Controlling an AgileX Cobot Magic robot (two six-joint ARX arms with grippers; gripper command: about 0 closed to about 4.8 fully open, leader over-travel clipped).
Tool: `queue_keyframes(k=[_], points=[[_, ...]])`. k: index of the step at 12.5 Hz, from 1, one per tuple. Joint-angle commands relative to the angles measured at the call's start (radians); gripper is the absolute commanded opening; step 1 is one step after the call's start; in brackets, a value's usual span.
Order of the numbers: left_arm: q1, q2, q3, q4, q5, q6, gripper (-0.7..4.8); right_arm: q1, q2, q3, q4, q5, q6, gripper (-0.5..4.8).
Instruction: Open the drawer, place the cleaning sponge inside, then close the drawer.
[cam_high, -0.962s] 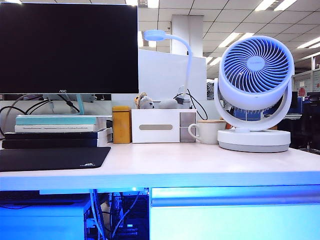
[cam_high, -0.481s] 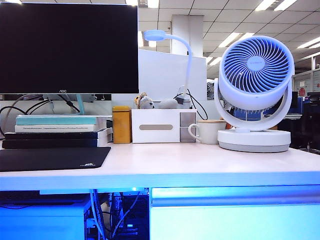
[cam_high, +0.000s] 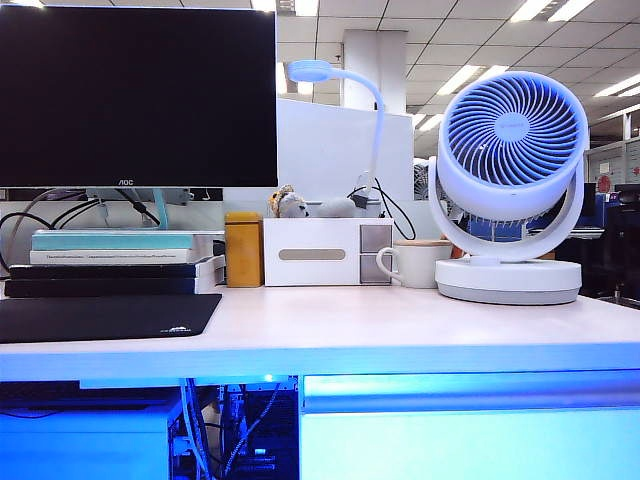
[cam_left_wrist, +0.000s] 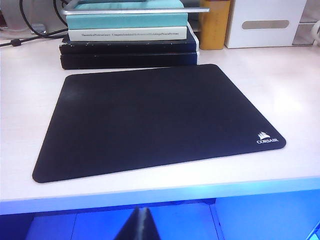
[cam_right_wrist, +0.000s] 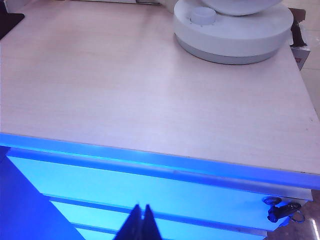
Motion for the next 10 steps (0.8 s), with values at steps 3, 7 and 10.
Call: queue_keyframes(k=[3,7,10], points=[[0.001,0.001,-0.004,-0.019,0.004,-0.003,-0.02,-0.102,-0.139,-0.168,0.163,-0.01,-0.015,-0.05],[0.001,0.001,-0.004,-0.018,0.004,-0.003,-0.02,-0.234,-0.281,-0.193,0.066,-0.145,-0.014,-0.05],[0.001,-0.002,-0.004,-0.018,0.004,-0.003,-0.01,-0.305,-0.445,-0.193,-0.1,-0.146,0.032,-0.05]])
